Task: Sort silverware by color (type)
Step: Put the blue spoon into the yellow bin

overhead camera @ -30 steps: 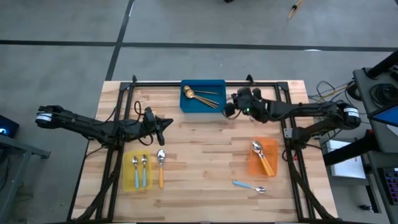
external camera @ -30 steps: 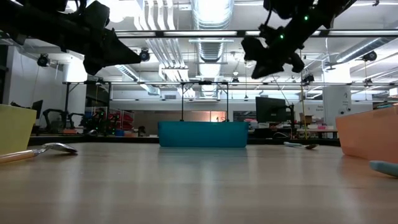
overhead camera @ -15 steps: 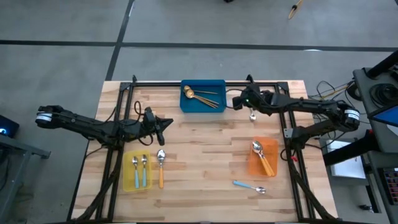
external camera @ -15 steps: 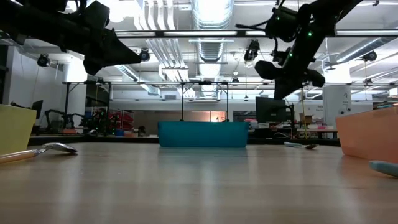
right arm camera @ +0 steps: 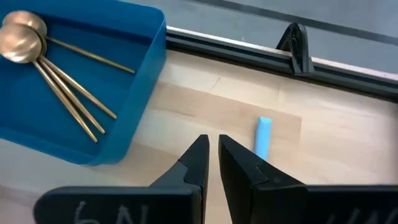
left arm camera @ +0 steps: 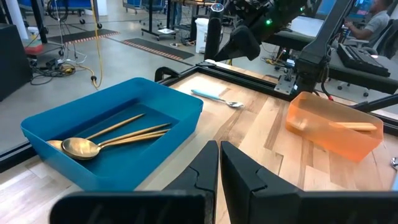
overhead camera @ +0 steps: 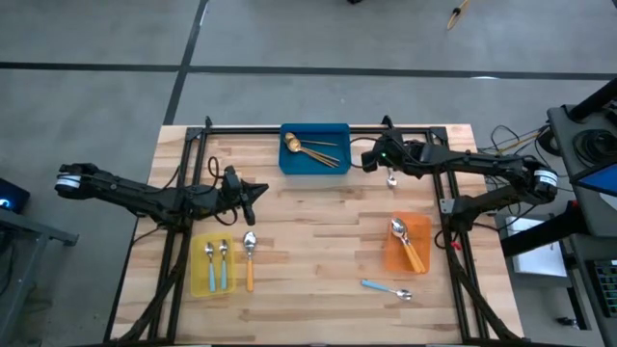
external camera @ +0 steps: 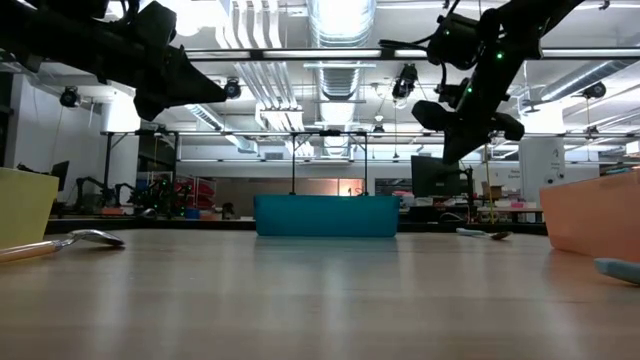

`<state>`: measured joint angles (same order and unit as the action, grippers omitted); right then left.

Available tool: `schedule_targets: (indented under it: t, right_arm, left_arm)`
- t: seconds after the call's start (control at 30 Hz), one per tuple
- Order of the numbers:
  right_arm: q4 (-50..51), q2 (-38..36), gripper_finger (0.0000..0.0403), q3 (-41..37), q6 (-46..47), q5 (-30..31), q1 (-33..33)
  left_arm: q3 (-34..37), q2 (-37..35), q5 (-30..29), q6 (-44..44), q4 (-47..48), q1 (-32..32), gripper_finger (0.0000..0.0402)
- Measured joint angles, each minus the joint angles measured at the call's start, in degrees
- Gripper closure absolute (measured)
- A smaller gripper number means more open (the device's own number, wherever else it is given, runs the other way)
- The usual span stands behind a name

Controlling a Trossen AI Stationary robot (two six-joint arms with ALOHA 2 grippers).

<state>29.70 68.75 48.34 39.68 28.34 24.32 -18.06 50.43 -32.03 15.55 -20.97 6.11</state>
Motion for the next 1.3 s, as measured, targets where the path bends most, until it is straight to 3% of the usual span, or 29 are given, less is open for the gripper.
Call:
schedule_targets:
  t: [0.37,0.67,0.9,1.13,1.3]
  right_arm:
    - [-1.92,0.04,0.0367,0.00,1.71,0.14,0.38]
    - [-1.58,1.37,0.0281,0.00,1.91,-0.33,1.03]
    - [-0.50,6.39,0.0234,0.00,3.33,-6.68,5.23]
    - [3.10,12.09,0.0232,0.00,3.76,-11.93,12.95]
    - [3.16,16.69,0.0230,0.00,2.53,-13.99,14.49]
  left_arm:
    - [0.00,0.00,-0.02,-1.20,0.02,0.00,0.0402]
    - [0.00,0.00,-0.46,-3.03,0.00,0.02,0.0402]
    - [0.00,0.02,-0.45,-3.04,0.00,0.02,0.0402]
    - [0.00,0.02,-0.44,-3.15,0.02,0.02,0.0402]
    - [0.00,0.02,-0.44,-4.55,0.01,0.02,0.0402]
